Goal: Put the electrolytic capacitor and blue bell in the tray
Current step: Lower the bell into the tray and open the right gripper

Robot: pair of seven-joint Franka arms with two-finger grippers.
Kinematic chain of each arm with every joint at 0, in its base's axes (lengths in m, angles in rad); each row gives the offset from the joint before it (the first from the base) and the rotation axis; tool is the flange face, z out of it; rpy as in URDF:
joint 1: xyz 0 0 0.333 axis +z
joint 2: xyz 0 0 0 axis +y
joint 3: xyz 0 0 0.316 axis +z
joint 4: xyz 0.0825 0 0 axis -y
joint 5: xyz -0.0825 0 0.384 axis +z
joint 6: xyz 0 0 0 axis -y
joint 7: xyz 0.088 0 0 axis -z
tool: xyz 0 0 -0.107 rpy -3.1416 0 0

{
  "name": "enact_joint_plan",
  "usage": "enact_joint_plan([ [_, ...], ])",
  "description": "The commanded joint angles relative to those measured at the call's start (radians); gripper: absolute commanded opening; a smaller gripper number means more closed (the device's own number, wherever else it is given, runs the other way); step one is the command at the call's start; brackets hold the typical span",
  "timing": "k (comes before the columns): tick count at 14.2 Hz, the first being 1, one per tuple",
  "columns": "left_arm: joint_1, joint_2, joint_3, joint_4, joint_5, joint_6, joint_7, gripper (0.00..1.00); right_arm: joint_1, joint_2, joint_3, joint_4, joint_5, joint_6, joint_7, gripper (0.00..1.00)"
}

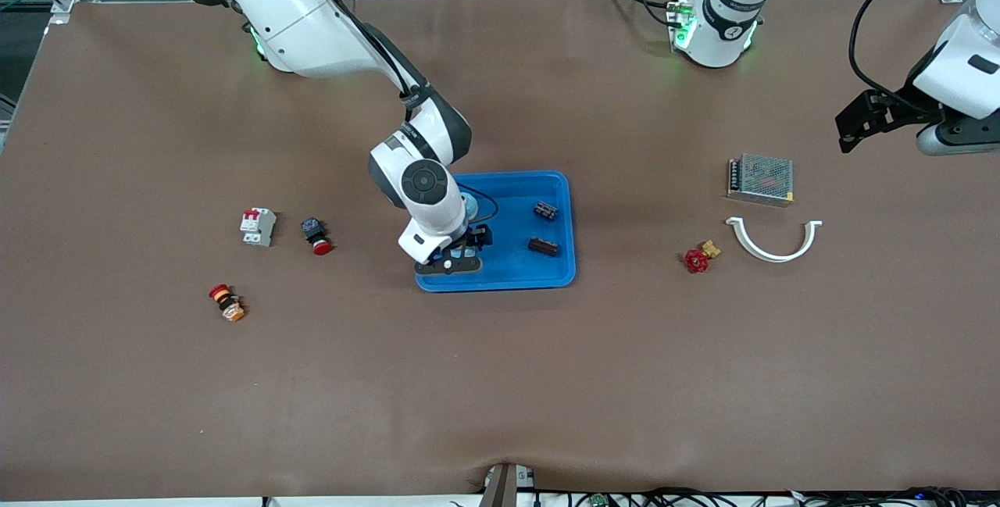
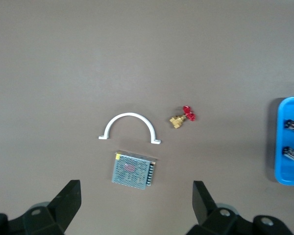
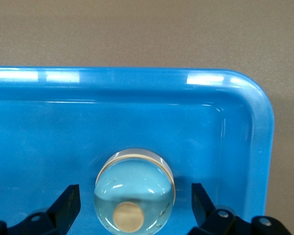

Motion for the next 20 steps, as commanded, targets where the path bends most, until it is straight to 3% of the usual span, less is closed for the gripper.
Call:
enact_joint_plan([
  [1,0.001,0.008,0.004,0.023,-0.046,-0.02,0.001,1.0,0.013,-0.039,-0.008,-0.005,-0.002,-0.058,0.017,1.0],
  [14,-0.002,0.002,0.001,0.027,-0.042,-0.037,-0.004,1.0,0.004,-0.509,-0.003,-0.033,0.008,-0.658,0.0,1.0],
  [20,0.0,0.002,0.003,0.028,-0.043,-0.037,-0.007,1.0,-0.07,-0.733,-0.008,-0.038,0.01,-0.905,-0.17,1.0],
])
